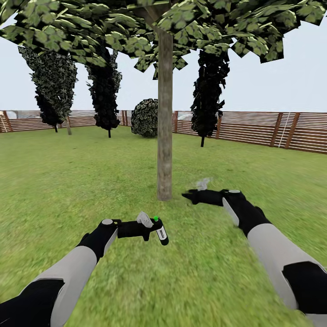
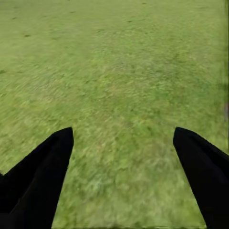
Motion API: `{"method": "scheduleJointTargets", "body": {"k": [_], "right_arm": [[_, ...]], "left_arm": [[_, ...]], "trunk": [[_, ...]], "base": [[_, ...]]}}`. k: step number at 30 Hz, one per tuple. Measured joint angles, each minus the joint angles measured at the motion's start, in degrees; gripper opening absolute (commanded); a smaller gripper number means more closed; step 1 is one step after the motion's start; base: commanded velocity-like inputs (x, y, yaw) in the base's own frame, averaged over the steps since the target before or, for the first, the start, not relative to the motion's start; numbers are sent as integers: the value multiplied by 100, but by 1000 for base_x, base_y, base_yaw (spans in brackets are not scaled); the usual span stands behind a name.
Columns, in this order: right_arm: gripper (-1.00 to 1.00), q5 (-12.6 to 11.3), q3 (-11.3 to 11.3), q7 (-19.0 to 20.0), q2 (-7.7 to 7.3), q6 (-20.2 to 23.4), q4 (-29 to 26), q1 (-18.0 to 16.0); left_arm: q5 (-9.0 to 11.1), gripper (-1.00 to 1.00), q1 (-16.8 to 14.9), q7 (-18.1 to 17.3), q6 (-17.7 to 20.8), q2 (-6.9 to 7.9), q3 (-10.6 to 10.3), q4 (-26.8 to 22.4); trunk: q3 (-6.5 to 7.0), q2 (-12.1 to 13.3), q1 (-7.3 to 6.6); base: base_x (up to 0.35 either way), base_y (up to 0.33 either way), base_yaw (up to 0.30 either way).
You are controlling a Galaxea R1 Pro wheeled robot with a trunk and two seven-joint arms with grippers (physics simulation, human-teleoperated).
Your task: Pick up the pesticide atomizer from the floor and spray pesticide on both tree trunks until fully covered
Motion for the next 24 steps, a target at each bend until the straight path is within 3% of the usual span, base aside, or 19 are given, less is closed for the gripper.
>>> {"method": "scheduleJointTargets", "body": {"k": [2, 4, 6, 8, 9, 10, 13, 14, 15, 16, 17, 18, 19, 21, 22, 24], "right_arm": [[100, -1, -13, -58, -214, 22, 5, -38], [100, -1, -16, -114, -282, 23, 10, -45], [100, 3, -57, -415, -409, 13, 28, -52], [100, 5, -149, -876, -512, 2, 125, -50], [100, 10, -259, -1278, -577, -24, 273, -49], [100, 19, -508, -2000, -678, -123, 572, -48], [100, 3, -837, -2884, -796, -335, 987, -26], [100, 9, -1010, -3421, -856, -498, 1284, -5], [100, 2, -1076, -3678, -892, -602, 1468, 13], [100, 2, -1169, -4077, -963, -857, 1812, 78], [100, -3, -1201, -4235, -999, -1030, 2022, 123], [100, 1, -1280, -4599, -1084, -1946, 2703, 263], [100, -12, -1296, -4667, -1102, -2246, 3025, 565], [100, -25, -1324, -4807, -1120, -3063, 3539, 837], [100, -27, -1323, -4827, -1120, -3188, 3614, 959], [100, -38, -1336, -4873, -1101, -3464, 3779, 1266]], "left_arm": [[0, -100, 0, 0, -4, 0, 4, 1], [0, -100, 0, 0, -5, 0, 8, 0], [0, -100, 0, 51, -6, 0, 27, -1], [5, -100, 0, 354, -10, 5, 67, 0], [13, -100, -1, 741, -13, 10, 105, 0], [34, -100, -1, 1544, -24, 11, 168, 2], [41, -100, 0, 2626, -86, 2, 192, 32], [48, -100, -1, 3242, -113, -2, 210, 46], [48, -100, 0, 3553, -126, -6, 210, 55], [49, -100, -1, 4070, -138, -11, 222, 64], [46, -100, 0, 4316, -147, -14, 221, 81], [30, -100, 4, 4998, -184, -20, 232, 371], [46, -100, 1, 5132, -235, -22, 228, 502], [112, -100, 1, 5386, -751, -20, 238, 986], [164, -100, 1, 5423, -906, -22, 241, 1092], [487, -100, 1, 5505, -1291, -22, 245, 1378]], "trunk": [[0, 0, 0], [0, 0, 0], [0, 0, 0], [0, 0, 0], [0, 1, 0], [0, 1, 0], [0, 1, 0], [-1, 0, 0], [-1, 1, 0], [-2, -1, 0], [-1, 1, 0], [0, -3, -1], [-3, 4, 1], [-2, -1, -1], [-2, 1, 0], [-2, 1, 0]], "base": [[0, 0, 0], [0, 0, 0], [0, 0, 0], [0, 0, 0], [0, 0, 0], [0, 0, 0], [0, 0, 0], [0, 0, 0], [0, 0, 0], [0, 0, 0], [0, 0, 0], [0, 0, 0], [0, 0, 0], [0, 0, 0], [0, 0, 0], [0, 0, 0]]}}
